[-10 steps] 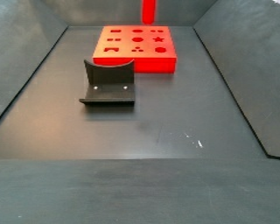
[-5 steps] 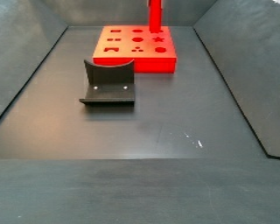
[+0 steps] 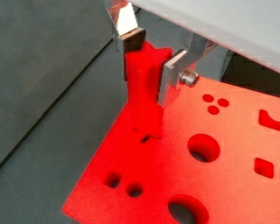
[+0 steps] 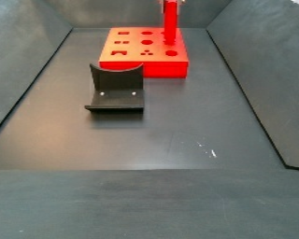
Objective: Insert the star object.
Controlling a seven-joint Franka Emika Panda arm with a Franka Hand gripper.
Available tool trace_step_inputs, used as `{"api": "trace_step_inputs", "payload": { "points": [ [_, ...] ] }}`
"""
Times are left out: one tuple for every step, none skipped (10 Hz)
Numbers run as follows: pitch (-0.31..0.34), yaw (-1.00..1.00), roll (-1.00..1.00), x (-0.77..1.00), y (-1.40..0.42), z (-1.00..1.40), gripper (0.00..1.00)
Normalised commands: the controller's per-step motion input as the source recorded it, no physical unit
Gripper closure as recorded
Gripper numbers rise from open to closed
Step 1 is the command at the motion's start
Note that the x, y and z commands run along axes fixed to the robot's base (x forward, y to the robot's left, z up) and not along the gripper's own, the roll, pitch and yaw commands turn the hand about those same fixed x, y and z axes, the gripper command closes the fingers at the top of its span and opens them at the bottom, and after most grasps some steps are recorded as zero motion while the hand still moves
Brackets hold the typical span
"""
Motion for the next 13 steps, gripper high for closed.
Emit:
{"api": "trace_step_inputs", "payload": {
  "points": [
    [0.0,-0.24,-0.1,0.05,0.1,-0.2,1.0],
    [0.0,-0.23,-0.08,0.0,0.12,-0.18,1.0],
    [0.0,-0.19,-0.06,0.0,0.08,-0.17,1.0],
    [0.0,-0.04,-0.05,0.13,0.0,-0.12,1.0],
    [0.0,0.0,-0.02,0.07,0.0,-0.13,1.0],
    [0.0,0.0,0.0,0.13,-0.05,-0.13,1.0],
    [0.0,0.0,0.0,0.19,0.0,-0.1,1.0],
    [0.0,0.0,0.0,0.05,0.0,-0.13,1.0],
    [0.0,0.0,0.0,0.0,0.0,-0.11,1.0],
    [0.0,0.0,0.0,0.0,0.0,-0.03,1.0],
    [0.0,0.0,0.0,0.07,0.0,0.0,1.0],
    [0.0,-0.07,0.0,0.35,0.0,-0.59,1.0],
    [0.0,-0.17,0.0,0.39,-0.02,-0.93,1.0]
  ]
}}
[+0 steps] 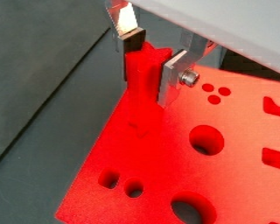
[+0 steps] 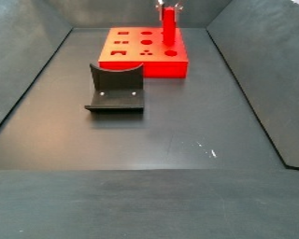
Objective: Insert the star object.
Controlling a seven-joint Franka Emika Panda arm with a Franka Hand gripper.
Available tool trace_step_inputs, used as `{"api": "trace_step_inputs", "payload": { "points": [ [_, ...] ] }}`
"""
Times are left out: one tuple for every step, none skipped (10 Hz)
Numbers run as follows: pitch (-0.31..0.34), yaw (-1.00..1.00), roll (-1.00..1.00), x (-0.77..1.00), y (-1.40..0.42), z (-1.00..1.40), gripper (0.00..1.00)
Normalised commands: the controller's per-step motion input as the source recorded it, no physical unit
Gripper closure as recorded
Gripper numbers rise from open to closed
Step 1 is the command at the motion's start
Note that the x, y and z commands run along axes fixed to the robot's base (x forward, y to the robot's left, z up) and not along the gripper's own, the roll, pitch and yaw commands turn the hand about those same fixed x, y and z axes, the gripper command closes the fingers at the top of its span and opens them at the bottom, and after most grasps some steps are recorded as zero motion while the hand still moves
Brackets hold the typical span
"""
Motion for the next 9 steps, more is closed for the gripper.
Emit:
{"api": "trace_step_inputs", "payload": {
  "points": [
    [-0.076,-0.15,0.0,0.21,0.0,-1.0,1.0],
    [-0.099,-0.1,0.0,0.1,0.0,-1.0,1.0],
    [-0.056,-0.08,0.08,0.0,-0.01,-1.0,1.0],
    [-0.007,-0.09,0.13,0.0,-0.02,-0.98,1.0],
    [0.0,-0.15,0.06,-0.25,0.0,-0.98,1.0],
    [-0.014,-0.15,0.0,-0.26,0.0,-1.0,1.0],
    [-0.019,-0.12,0.0,-0.17,-0.04,-1.0,1.0],
    [-0.039,-0.09,0.0,0.0,-0.1,-0.91,1.0],
    [-0.021,-0.03,0.0,0.09,-0.04,-0.91,1.0]
  ]
}}
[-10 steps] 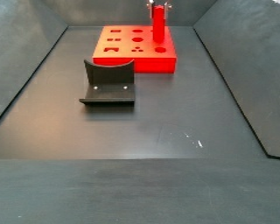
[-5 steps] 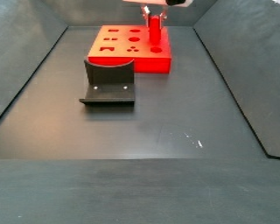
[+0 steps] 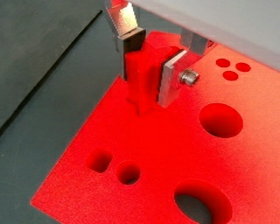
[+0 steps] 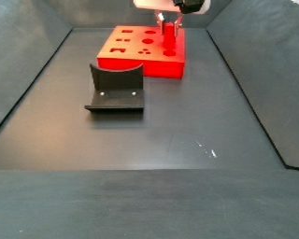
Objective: Insert the star object.
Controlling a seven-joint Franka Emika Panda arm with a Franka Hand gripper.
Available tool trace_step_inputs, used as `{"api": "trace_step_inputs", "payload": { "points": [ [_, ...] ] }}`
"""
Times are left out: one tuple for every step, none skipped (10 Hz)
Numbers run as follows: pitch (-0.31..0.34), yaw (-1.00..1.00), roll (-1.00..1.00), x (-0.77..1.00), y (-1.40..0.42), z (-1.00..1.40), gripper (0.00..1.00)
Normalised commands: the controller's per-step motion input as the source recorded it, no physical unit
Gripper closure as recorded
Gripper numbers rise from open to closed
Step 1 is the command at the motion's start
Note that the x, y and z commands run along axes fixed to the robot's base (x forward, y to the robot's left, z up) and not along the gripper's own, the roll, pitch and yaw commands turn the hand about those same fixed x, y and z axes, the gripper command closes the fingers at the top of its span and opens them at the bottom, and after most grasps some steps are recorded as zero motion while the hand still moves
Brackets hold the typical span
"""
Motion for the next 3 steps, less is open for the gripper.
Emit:
{"api": "trace_step_inputs", "payload": {
  "points": [
    [0.014,-0.02,-0.1,0.12,0.0,-0.05,1.0],
    [-0.01,0.0,0.0,0.0,0.0,0.0,1.0],
    [0.0,0.0,0.0,0.0,0.0,0.0,1.0]
  ]
}}
